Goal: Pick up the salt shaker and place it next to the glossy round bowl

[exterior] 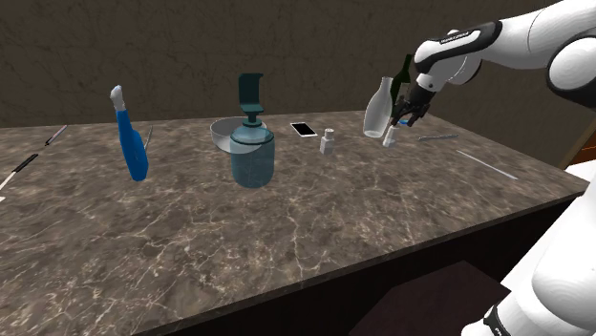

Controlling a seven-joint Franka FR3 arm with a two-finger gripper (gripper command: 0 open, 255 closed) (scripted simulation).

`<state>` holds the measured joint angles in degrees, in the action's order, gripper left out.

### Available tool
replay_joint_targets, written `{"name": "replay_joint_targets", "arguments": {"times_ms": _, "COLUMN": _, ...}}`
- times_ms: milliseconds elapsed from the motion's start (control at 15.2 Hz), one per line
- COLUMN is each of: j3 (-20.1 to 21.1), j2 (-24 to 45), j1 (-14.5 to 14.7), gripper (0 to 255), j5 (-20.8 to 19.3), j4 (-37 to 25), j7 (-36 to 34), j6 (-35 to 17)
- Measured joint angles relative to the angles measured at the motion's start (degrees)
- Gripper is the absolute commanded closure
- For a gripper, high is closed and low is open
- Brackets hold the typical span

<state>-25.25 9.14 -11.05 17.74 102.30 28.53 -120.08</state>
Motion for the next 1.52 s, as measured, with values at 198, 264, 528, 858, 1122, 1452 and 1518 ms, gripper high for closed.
{"name": "replay_joint_targets", "arguments": {"times_ms": 198, "j3": 0.1, "j2": 2.0, "j1": -0.4, "gripper": 0, "j5": 1.3, "j4": -0.6, "j7": 0.9, "j6": -1.1}}
{"name": "replay_joint_targets", "arguments": {"times_ms": 264, "j3": 0.2, "j2": 2.3, "j1": -0.4, "gripper": 0, "j5": 1.5, "j4": -0.3, "j7": 1.0, "j6": -1.7}}
{"name": "replay_joint_targets", "arguments": {"times_ms": 528, "j3": 0.6, "j2": 3.8, "j1": -0.4, "gripper": 0, "j5": 2.5, "j4": 0.3, "j7": 1.7, "j6": -3.6}}
{"name": "replay_joint_targets", "arguments": {"times_ms": 858, "j3": 0.6, "j2": 3.9, "j1": -0.4, "gripper": 0, "j5": 2.6, "j4": 0.4, "j7": 1.7, "j6": -3.8}}
{"name": "replay_joint_targets", "arguments": {"times_ms": 1122, "j3": 0.6, "j2": 3.9, "j1": -0.4, "gripper": 255, "j5": 2.6, "j4": 0.4, "j7": 1.7, "j6": -3.8}}
{"name": "replay_joint_targets", "arguments": {"times_ms": 1452, "j3": 0.6, "j2": 3.9, "j1": -0.4, "gripper": 255, "j5": 2.6, "j4": 0.4, "j7": 1.7, "j6": -3.8}}
{"name": "replay_joint_targets", "arguments": {"times_ms": 1518, "j3": 0.6, "j2": 3.9, "j1": -0.4, "gripper": 255, "j5": 2.6, "j4": 0.4, "j7": 1.7, "j6": -3.8}}
